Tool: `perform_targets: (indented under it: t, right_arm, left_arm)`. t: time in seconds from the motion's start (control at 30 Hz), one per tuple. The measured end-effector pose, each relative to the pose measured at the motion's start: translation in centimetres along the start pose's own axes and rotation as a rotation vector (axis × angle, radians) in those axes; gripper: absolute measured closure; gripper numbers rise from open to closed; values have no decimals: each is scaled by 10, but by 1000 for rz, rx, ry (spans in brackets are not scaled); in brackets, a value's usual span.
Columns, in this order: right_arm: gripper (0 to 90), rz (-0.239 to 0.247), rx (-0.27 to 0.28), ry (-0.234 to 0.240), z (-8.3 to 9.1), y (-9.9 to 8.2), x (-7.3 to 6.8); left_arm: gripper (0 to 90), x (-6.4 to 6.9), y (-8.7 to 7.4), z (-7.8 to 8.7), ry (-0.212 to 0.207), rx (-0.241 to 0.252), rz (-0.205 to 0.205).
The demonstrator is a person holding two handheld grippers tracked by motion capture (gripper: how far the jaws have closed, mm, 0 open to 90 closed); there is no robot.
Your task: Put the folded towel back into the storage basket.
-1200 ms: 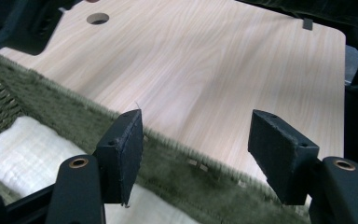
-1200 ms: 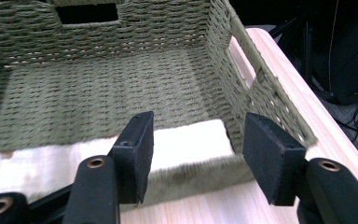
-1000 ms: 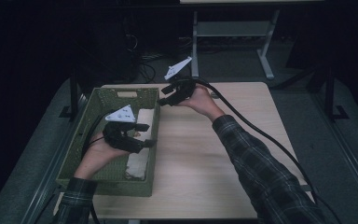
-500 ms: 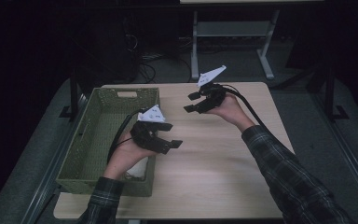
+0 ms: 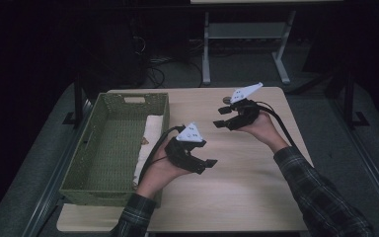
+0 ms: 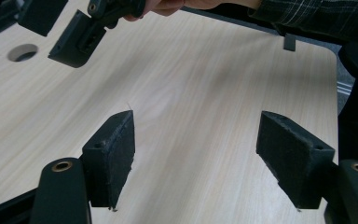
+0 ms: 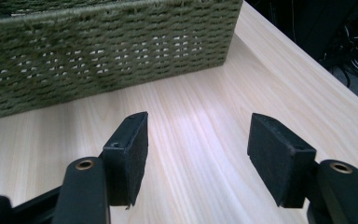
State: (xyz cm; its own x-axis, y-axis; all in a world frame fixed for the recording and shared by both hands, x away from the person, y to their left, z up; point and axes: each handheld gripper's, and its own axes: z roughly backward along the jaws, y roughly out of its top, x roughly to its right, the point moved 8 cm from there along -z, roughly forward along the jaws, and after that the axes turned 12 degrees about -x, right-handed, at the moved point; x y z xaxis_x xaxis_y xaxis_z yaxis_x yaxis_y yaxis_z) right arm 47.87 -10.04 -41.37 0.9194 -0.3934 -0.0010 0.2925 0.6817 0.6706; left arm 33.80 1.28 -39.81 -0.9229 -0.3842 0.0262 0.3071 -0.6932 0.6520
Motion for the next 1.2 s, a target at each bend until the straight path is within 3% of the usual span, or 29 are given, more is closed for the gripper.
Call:
perform_targets:
  t: [0.5,0.67,0.77,1.1,1.2]
  right_arm:
    - [337,-62,-22,-14,-5,-61,-2]
    - [312,-90,-44,-17,-10,-82,-4]
    - [305,-106,-57,-27,-14,-98,-6]
    - [278,-148,-75,-75,-16,-137,-15]
    - [262,-162,-99,-83,-16,-146,-15]
  left_arm:
    - [250,16,-16,-57,24,-24,-22]
    - [219,19,-24,-77,-9,-39,-6]
    - [198,18,-31,-90,-4,-59,3]
    - [168,9,-51,-107,28,-103,28]
    - [161,6,-57,-109,39,-119,13]
